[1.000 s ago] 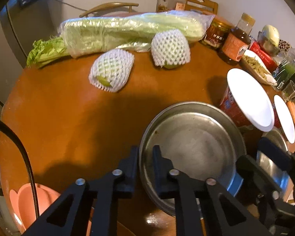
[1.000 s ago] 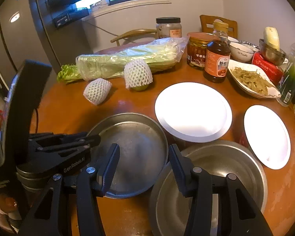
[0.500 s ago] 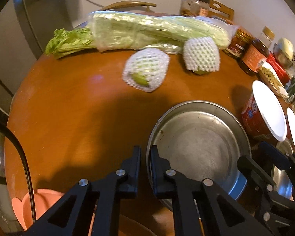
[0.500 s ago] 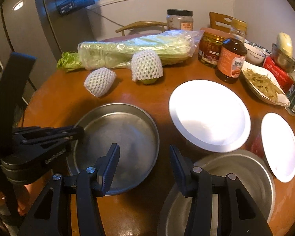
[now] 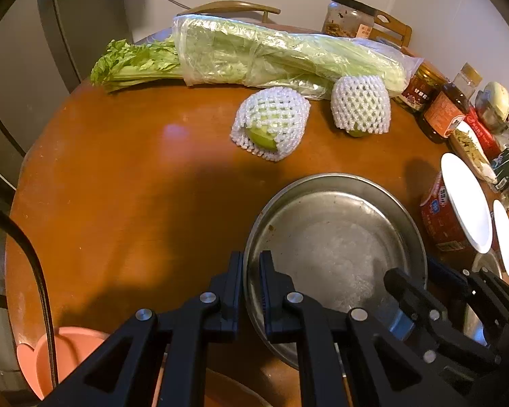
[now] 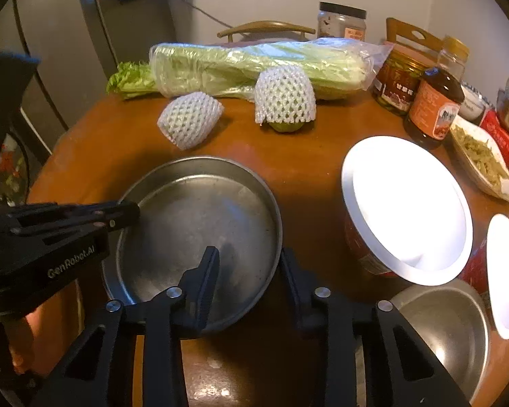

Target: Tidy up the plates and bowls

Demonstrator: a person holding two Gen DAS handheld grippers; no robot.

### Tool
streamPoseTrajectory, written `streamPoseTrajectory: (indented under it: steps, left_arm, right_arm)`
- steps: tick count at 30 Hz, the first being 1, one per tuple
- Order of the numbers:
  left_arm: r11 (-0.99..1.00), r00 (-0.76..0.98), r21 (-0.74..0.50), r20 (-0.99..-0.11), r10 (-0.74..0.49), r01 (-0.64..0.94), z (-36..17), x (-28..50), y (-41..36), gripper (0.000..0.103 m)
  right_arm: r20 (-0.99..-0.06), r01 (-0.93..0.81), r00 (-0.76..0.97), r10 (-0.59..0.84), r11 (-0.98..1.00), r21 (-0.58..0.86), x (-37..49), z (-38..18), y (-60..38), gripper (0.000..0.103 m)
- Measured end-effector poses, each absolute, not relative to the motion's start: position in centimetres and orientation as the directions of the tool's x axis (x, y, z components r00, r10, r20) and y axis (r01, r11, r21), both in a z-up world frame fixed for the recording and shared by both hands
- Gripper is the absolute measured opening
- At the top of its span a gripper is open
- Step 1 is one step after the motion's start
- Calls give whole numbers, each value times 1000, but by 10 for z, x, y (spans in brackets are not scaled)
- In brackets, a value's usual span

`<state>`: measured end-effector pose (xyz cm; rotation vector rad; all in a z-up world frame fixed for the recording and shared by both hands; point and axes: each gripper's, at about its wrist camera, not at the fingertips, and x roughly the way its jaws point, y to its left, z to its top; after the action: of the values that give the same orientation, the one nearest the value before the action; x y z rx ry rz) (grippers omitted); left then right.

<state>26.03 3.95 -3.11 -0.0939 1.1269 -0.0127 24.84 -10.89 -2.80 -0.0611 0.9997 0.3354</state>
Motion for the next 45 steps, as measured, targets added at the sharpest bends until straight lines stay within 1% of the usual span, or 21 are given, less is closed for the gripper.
streamPoseTrajectory:
  steps: [10,18,27,37,45]
  left_arm:
    - [993,485,-109,-871,-74,-45,-4,238,44,10]
    - [990,538,-125,-840,-70,-67,24,211,59,10]
    - [986,618,-142,-784,-58,-88,62,169,82,10]
    - [979,633,-135,-774,-11,-149,66,135,113,10]
    - [975,617,-121,-787,18,-184,50,121,126,10]
  right_arm:
    - [-787,-312,536,305,938,151,234,-3,-115,36]
    - [-747,-347,575,333,927,145,214,21,-107,36]
    - [-706,-395,603,372,908,141,189,47,-92,36]
    - [-686,-471,591,424,872,133,162,56,-59,36]
    - [-692,-506,578,432,855,111,145,49,-39,36]
